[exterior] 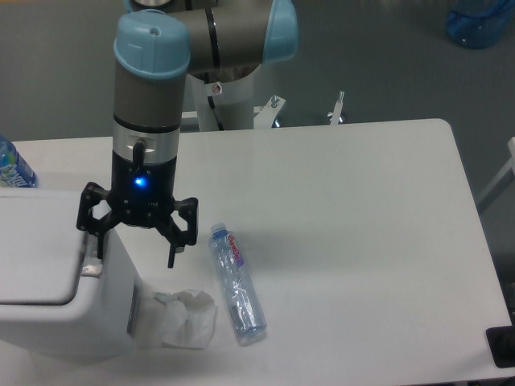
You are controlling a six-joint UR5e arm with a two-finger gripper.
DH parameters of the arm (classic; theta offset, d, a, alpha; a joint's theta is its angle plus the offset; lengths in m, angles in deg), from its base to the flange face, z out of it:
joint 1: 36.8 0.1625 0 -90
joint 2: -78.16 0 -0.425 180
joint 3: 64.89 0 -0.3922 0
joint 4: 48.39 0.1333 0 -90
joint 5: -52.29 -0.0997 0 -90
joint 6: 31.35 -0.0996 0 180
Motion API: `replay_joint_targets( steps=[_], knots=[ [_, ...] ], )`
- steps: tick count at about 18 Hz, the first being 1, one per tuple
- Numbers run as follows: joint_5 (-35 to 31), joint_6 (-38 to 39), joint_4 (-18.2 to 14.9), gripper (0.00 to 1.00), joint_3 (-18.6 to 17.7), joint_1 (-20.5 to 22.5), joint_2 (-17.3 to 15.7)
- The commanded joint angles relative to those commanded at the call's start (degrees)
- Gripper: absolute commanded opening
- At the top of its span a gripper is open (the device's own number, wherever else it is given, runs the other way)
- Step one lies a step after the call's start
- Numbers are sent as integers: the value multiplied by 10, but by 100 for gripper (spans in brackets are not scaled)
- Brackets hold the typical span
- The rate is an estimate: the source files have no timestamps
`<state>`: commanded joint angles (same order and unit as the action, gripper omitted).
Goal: Open the trash can
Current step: 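Lower the gripper onto the lid edge and lift it open, then raise the gripper away from the opened trash can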
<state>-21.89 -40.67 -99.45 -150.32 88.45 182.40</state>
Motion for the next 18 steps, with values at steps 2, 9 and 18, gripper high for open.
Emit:
replay_joint_targets(
  steps=[2, 9, 18],
  knots=[
    [0, -1, 0, 100, 1, -1, 1],
    [-4, -24, 1, 100, 48, 5, 4],
    [-92, -154, -6, 100, 62, 78, -4]
  ],
)
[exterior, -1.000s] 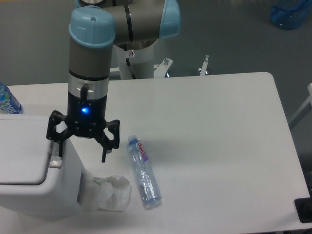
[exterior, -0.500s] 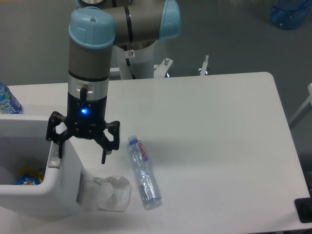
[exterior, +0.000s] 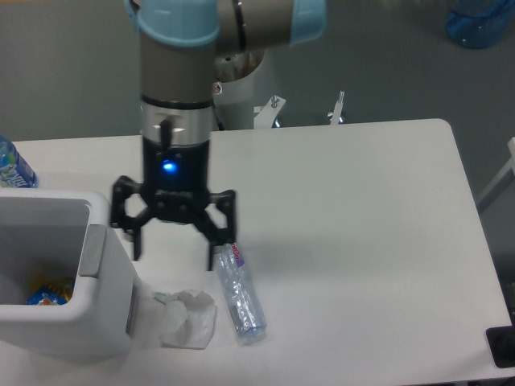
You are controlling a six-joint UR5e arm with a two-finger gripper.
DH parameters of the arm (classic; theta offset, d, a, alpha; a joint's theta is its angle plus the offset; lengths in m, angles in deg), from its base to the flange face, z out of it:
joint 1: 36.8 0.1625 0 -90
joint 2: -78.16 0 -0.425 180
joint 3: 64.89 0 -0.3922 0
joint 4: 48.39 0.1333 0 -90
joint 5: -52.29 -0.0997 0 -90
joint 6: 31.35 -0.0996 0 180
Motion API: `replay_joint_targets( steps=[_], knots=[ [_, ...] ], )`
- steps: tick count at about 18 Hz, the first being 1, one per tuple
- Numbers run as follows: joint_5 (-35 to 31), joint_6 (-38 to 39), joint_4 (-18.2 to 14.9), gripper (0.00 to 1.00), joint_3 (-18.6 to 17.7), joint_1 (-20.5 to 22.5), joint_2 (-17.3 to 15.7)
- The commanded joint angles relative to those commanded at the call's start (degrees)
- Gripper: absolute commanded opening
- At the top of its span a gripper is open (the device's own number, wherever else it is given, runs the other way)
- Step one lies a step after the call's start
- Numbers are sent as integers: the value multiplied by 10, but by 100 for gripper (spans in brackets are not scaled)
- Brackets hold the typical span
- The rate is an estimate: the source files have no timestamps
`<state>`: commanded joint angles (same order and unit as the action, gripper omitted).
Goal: Open the trash can
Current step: 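Raise the gripper away from the opened trash can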
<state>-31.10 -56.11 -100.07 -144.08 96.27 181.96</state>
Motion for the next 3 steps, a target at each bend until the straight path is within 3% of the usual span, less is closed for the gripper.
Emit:
replay_joint_targets(
  steps=[3],
  knots=[
    [-56, -32, -1, 100, -2, 4, -1]
  ],
)
